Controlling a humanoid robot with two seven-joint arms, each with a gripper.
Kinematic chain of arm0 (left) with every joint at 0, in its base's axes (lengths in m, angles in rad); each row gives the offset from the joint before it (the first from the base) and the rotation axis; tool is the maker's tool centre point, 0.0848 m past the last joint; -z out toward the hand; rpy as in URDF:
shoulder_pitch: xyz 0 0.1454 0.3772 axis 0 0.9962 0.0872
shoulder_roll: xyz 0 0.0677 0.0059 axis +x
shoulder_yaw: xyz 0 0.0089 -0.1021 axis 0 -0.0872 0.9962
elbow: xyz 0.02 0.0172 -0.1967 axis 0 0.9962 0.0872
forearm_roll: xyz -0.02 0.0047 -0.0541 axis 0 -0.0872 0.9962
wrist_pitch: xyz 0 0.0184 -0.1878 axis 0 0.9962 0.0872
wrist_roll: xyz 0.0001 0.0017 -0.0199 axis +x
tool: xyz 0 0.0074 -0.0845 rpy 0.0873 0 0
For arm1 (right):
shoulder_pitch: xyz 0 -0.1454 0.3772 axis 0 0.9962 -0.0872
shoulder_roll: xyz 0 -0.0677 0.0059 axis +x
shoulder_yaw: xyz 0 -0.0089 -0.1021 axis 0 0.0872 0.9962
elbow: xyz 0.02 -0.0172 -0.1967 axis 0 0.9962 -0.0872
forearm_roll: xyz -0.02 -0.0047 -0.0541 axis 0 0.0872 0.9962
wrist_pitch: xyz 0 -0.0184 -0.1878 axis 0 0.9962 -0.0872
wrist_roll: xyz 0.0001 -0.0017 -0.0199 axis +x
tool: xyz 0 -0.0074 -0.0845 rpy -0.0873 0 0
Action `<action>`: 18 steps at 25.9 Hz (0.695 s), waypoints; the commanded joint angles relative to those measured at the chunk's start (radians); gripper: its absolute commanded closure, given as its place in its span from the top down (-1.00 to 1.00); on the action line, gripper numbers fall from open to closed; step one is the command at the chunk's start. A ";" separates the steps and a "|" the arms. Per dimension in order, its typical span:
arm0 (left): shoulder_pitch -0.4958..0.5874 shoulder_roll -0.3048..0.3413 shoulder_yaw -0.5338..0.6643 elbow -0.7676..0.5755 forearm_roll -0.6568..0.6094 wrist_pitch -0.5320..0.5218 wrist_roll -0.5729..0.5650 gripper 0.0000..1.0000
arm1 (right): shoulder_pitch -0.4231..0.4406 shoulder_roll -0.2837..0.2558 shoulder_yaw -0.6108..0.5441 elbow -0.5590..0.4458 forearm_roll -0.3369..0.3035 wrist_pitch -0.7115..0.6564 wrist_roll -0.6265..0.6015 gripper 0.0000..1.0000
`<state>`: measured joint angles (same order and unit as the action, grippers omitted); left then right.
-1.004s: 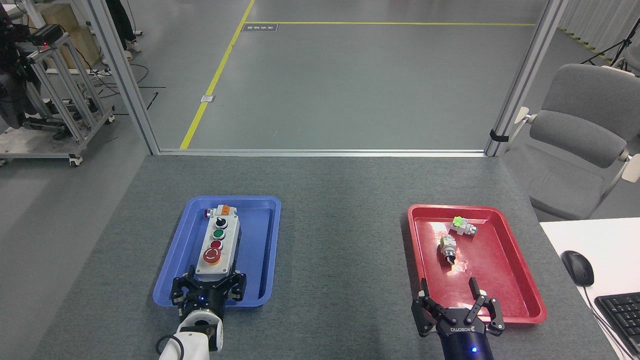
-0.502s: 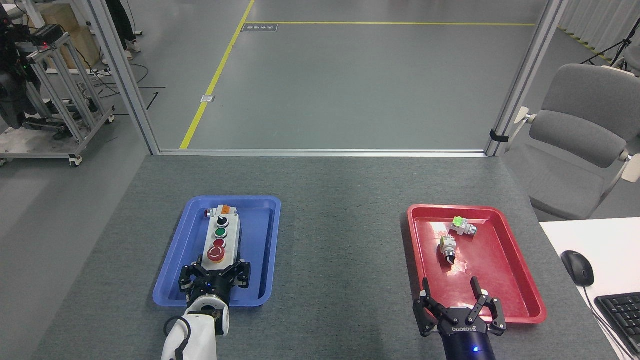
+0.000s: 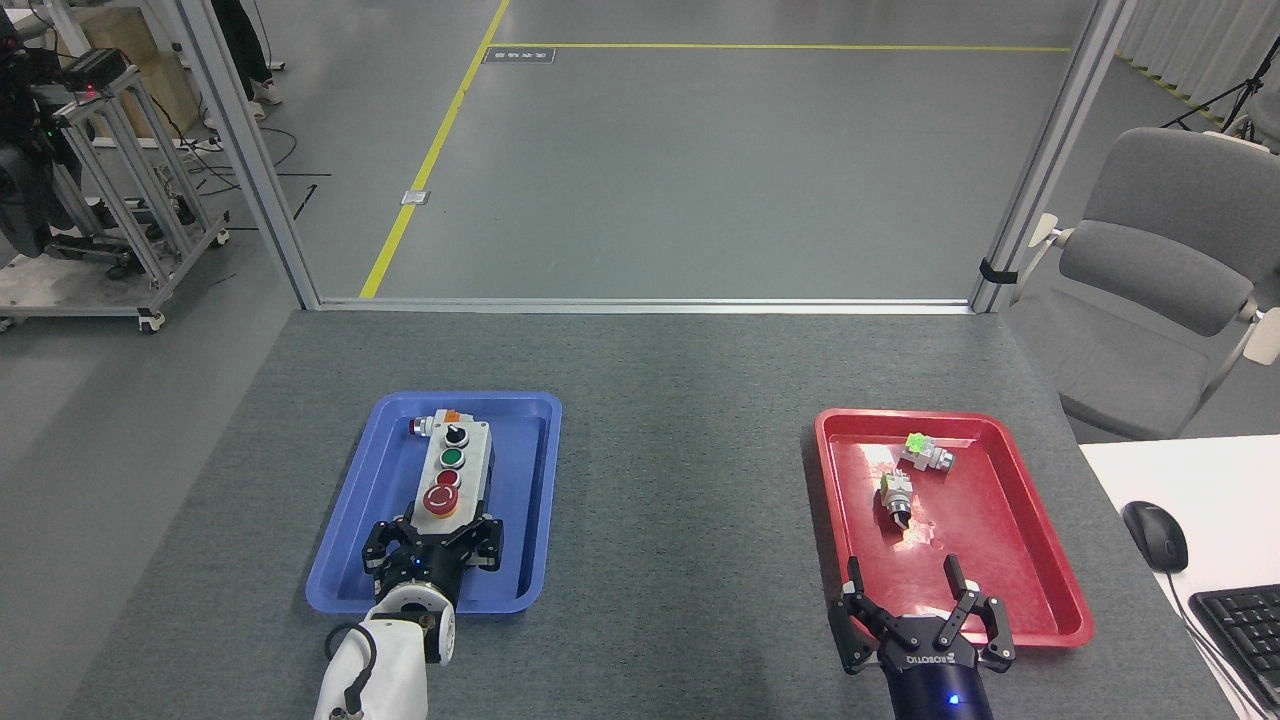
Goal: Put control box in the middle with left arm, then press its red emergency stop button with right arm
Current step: 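Close the left gripper on the near end of the gray control box, then lift the control box with the left gripper and carry it toward the table middle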
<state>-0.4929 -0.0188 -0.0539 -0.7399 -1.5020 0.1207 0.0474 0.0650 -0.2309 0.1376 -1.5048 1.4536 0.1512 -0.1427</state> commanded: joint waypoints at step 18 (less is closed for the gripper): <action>0.148 -0.119 -0.233 -0.440 0.075 -0.076 0.008 -1.00 | -0.002 0.004 0.003 0.018 -0.001 0.004 0.000 0.97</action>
<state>-0.3198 -0.1187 -0.2202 -1.2036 -1.4238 0.0274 0.0548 0.0629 -0.2287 0.1395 -1.4867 1.4528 0.1547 -0.1422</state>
